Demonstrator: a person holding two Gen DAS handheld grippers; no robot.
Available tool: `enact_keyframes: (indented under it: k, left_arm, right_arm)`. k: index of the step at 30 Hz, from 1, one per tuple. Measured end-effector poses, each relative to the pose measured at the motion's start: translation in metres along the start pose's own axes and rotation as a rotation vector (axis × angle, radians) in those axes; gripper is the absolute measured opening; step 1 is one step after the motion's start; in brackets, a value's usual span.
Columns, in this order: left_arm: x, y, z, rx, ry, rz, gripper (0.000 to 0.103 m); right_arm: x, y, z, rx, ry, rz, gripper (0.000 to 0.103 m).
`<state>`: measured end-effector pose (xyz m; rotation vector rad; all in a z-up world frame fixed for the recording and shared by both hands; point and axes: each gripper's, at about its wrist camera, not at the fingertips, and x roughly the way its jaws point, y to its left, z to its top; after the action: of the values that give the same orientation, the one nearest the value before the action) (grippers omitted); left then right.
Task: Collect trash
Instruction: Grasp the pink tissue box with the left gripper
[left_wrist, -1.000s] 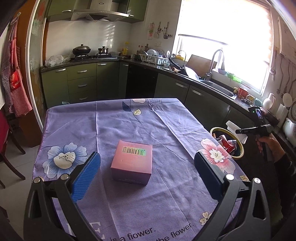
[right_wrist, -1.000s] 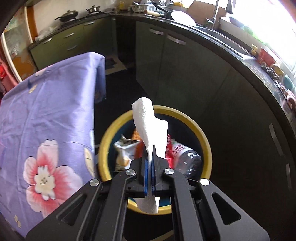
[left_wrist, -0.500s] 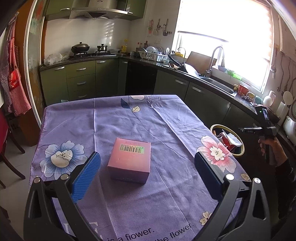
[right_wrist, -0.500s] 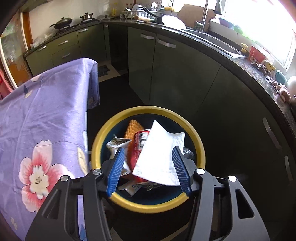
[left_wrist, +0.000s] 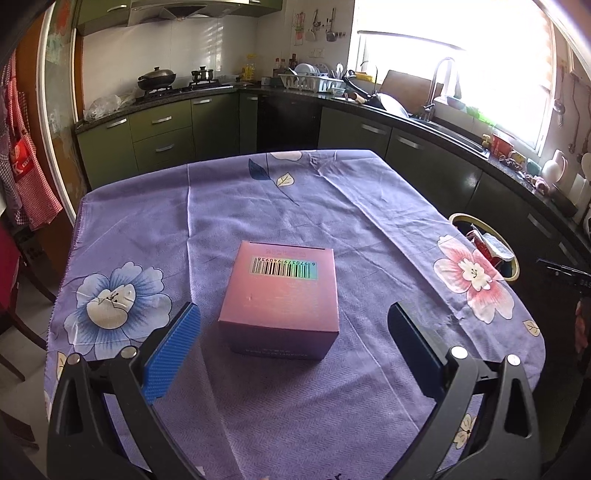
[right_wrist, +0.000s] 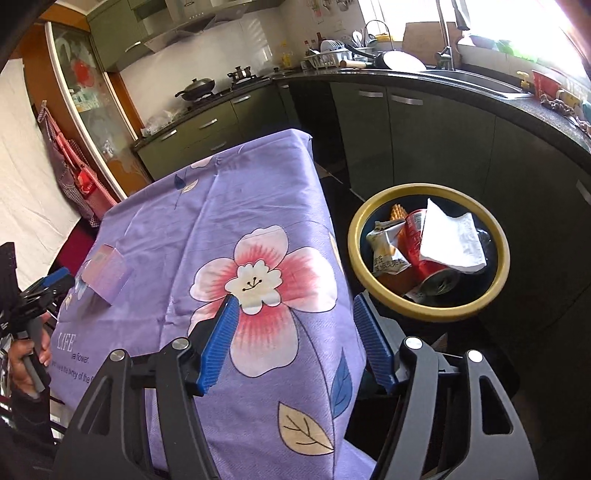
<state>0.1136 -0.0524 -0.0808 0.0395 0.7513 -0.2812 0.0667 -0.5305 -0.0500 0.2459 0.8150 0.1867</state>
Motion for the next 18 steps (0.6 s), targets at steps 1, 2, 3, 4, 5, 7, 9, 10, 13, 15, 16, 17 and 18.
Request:
enact_keyframes:
  k: [1,2,3,4,5,7,9,10,13,15,16,17,18]
  left_arm:
    - [0.007,0.002,0.0,-0.003,0.013,0.006,0.097]
    - [0.012,0.003,0.0,-0.01,0.021,0.009,0.097]
    - [0.018,0.006,0.0,-0.021,0.031,0.008,0.097]
    - [0.023,0.008,0.0,-0.034,0.043,0.007,0.097]
    - [0.027,0.011,-0.001,-0.045,0.049,0.004,0.097]
    - [0.034,0.013,-0.001,-0.055,0.062,0.001,0.097]
    - [0.039,0.012,-0.001,-0.055,0.076,0.001,0.097]
    - [0.041,0.011,-0.001,-0.053,0.082,-0.001,0.097]
    - [0.048,0.007,-0.002,-0.037,0.098,0.001,0.097]
    - [0.052,0.005,-0.002,-0.03,0.106,-0.001,0.097]
    - [0.054,0.005,-0.002,-0.029,0.11,-0.002,0.097]
    - [0.055,0.004,-0.002,-0.026,0.115,-0.003,0.097]
    - [0.057,0.003,-0.003,-0.022,0.119,-0.003,0.097]
  right_arm:
    - [0.0,0.001,-0.002,-0.001,0.003,0.006,0.064]
    - [0.002,0.003,-0.003,-0.001,0.006,0.013,0.064]
    - [0.003,0.004,-0.004,-0.001,0.009,0.02,0.064]
    - [0.005,0.006,-0.005,-0.001,0.015,0.027,0.065]
    - [0.007,0.007,-0.006,-0.001,0.019,0.03,0.065]
    - [0.01,0.007,-0.007,0.003,0.025,0.042,0.065]
    - [0.014,0.008,-0.008,0.005,0.032,0.05,0.065]
    - [0.016,0.009,-0.009,0.006,0.034,0.052,0.065]
    - [0.021,0.012,-0.009,0.005,0.043,0.06,0.065]
    - [0.024,0.012,-0.009,0.005,0.047,0.065,0.065]
    - [0.025,0.013,-0.009,0.004,0.051,0.066,0.065]
    - [0.026,0.013,-0.009,0.003,0.053,0.065,0.065]
    - [0.027,0.013,-0.009,0.004,0.054,0.066,0.065]
